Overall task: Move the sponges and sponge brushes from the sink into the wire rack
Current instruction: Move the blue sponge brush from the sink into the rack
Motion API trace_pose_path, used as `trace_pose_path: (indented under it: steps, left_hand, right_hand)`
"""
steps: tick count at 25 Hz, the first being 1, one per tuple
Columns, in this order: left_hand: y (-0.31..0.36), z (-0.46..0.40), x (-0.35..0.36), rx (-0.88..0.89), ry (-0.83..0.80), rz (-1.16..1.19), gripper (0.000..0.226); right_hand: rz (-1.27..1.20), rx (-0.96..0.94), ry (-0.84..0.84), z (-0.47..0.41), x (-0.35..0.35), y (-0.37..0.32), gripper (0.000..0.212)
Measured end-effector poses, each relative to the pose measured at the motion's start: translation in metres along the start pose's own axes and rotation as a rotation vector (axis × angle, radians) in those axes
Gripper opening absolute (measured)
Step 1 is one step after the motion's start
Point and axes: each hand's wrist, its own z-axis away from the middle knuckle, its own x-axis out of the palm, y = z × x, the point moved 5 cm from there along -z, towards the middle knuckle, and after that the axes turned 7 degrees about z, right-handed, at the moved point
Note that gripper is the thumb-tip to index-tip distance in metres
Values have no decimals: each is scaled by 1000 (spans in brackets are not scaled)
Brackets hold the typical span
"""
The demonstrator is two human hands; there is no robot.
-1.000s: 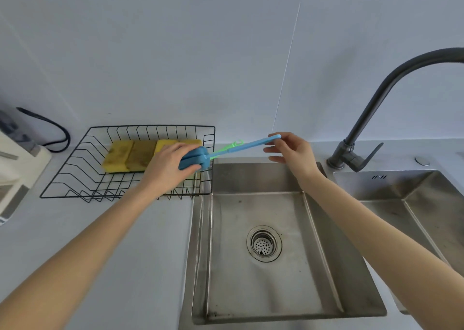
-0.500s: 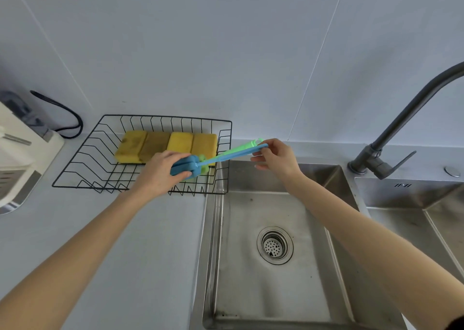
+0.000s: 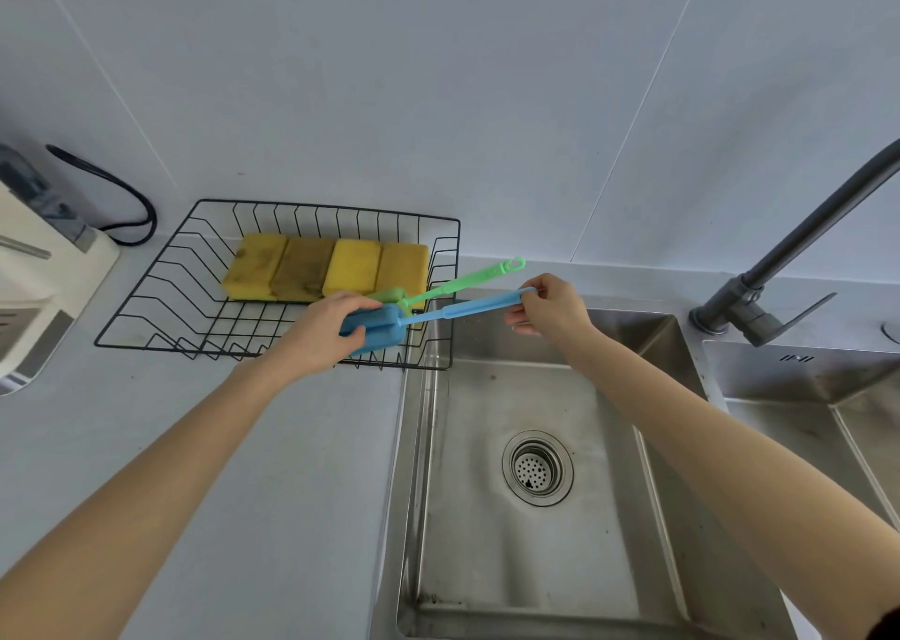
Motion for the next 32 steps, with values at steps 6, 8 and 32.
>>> trace_pose_path:
  steps: [6,8,32]
  left_hand:
    - [-6,-12,8,-53,-39,-51,39]
    - [-10,-15,12,-74,-44,-70,39]
    - [-23,-20,14,-110,-121,-78,44]
  right_hand:
    - [97,-54,-73,-1,5,2,9]
    - [147,-94,-71,-3,6,3,12]
    - [366,-250,25,10,2,-1,20]
